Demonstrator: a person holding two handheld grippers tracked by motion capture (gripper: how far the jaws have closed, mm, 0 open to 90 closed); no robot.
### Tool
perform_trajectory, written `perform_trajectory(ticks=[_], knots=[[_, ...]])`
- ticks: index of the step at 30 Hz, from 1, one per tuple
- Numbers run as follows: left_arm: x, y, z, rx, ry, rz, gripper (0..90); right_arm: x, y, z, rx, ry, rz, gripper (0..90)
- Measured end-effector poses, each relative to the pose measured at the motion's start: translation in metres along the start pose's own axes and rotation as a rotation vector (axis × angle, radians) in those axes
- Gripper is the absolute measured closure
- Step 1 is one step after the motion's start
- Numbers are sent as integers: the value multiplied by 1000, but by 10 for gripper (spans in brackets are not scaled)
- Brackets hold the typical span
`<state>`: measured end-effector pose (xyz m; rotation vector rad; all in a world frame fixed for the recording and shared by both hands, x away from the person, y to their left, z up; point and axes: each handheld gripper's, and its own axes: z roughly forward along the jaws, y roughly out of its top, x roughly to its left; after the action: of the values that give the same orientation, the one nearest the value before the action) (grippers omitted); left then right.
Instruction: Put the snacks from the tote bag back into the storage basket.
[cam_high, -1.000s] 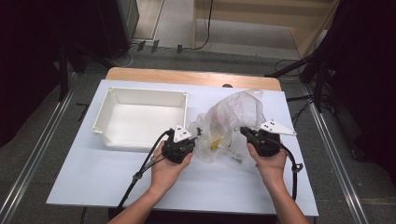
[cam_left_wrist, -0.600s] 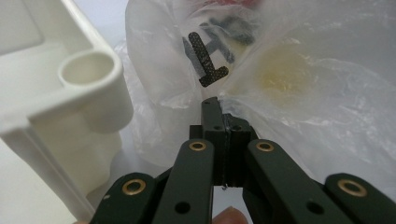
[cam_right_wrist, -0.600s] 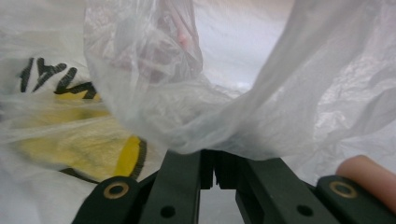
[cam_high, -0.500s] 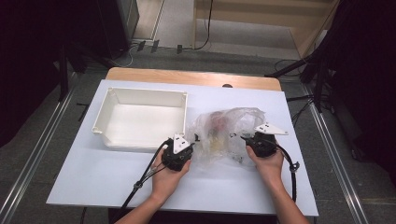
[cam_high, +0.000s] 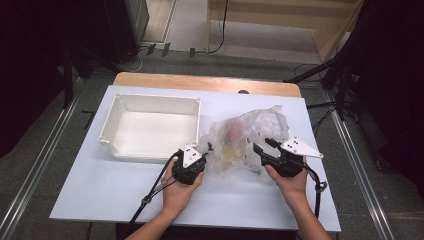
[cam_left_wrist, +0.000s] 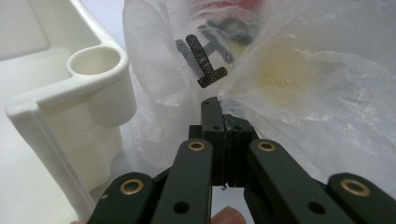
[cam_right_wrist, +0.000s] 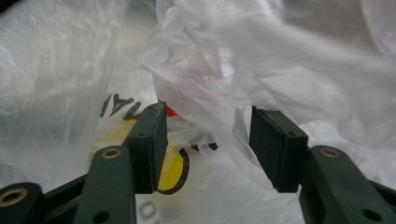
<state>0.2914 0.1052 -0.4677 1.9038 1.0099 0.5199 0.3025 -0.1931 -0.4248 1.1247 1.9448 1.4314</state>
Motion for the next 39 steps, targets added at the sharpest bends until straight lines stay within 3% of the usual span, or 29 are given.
perform_trajectory(ticks=[9, 32, 39], knots=[[0, 0, 0, -5, 1, -2, 898, -1, 17, -21, -69, -8, 10, 438], [1, -1, -1, -16, -2, -17, 900, 1, 51, -59, -161, -19, 7, 427], [1, -1, -1, -19, 0, -11, 900, 0, 70, -66, -197, -32, -6, 421]])
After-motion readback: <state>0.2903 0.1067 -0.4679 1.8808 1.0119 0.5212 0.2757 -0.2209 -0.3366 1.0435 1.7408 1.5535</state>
